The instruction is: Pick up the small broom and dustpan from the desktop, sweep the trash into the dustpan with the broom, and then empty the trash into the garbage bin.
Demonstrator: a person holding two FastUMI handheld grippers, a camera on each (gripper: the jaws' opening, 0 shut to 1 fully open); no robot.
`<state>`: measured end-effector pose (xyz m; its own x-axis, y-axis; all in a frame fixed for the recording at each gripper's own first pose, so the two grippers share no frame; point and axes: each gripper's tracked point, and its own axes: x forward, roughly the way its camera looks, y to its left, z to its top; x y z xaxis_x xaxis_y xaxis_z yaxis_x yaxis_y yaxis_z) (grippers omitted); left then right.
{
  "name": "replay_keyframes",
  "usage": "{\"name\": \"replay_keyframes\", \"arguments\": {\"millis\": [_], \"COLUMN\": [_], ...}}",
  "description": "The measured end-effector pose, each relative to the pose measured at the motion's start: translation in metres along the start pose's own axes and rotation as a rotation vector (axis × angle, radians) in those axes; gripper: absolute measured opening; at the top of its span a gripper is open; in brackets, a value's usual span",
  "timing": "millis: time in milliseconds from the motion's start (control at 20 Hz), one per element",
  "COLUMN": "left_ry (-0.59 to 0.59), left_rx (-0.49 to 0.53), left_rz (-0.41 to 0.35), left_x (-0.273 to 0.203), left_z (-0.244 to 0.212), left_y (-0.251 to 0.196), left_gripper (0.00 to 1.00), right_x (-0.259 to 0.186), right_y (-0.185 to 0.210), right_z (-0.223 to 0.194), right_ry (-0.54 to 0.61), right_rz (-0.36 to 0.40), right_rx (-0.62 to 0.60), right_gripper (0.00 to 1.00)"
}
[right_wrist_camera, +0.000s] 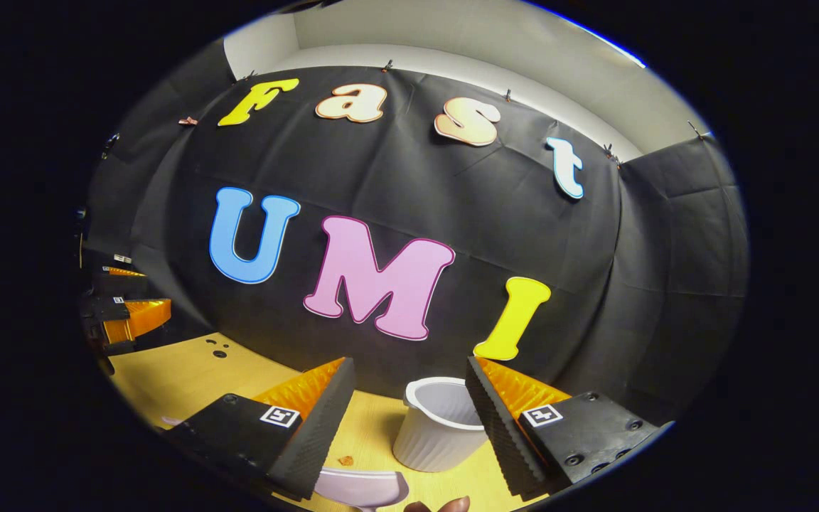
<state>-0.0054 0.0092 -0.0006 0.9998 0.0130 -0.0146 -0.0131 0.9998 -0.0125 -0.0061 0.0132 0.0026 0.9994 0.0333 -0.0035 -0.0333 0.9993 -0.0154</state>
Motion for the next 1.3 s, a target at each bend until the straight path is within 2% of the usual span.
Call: {"name": "replay_keyframes", "arguments": {"millis": [100, 250, 550, 700, 1000, 1100, 1150, 1300], "left_ry": [-0.002, 0.015, 0.046, 0.061, 0.097, 0.106, 0.110, 0.124], "left_rx": [0.001, 0.019, 0.018, 0.029, 0.022, 0.022, 0.022, 0.026], "left_rz": [-0.009, -0.024, -0.027, -0.030, -0.016, -0.009, -0.005, 0.010], "left_x": [-0.001, 0.001, 0.003, 0.004, 0.006, 0.005, 0.004, 0.004], "left_z": [-0.002, -0.009, -0.025, -0.030, -0.041, -0.043, -0.045, -0.048], "left_y": [-0.002, -0.002, 0.004, 0.004, 0.005, 0.007, 0.008, 0.011], "left_gripper": [0.97, 0.97, 0.97, 0.97, 0.97, 0.97, 0.97, 0.97], "right_x": [0.000, -0.011, -0.064, -0.082, -0.095, -0.089, -0.086, -0.078], "right_y": [0.006, 0.020, 0.040, 0.040, 0.063, 0.067, 0.068, 0.073], "right_z": [-0.016, -0.081, -0.233, -0.289, -0.383, -0.402, -0.411, -0.425], "right_ry": [0.044, 0.287, 0.779, 0.948, 1.202, 1.236, 1.252, 1.288], "right_rz": [0.030, 0.102, 0.221, 0.246, 0.295, 0.288, 0.286, 0.294], "right_rx": [-0.004, -0.005, 0.022, 0.008, 0.005, 0.003, -0.004, -0.007], "right_gripper": [0.98, 0.98, 0.95, 0.92, 0.87, 0.83, 0.74, 0.72]}}
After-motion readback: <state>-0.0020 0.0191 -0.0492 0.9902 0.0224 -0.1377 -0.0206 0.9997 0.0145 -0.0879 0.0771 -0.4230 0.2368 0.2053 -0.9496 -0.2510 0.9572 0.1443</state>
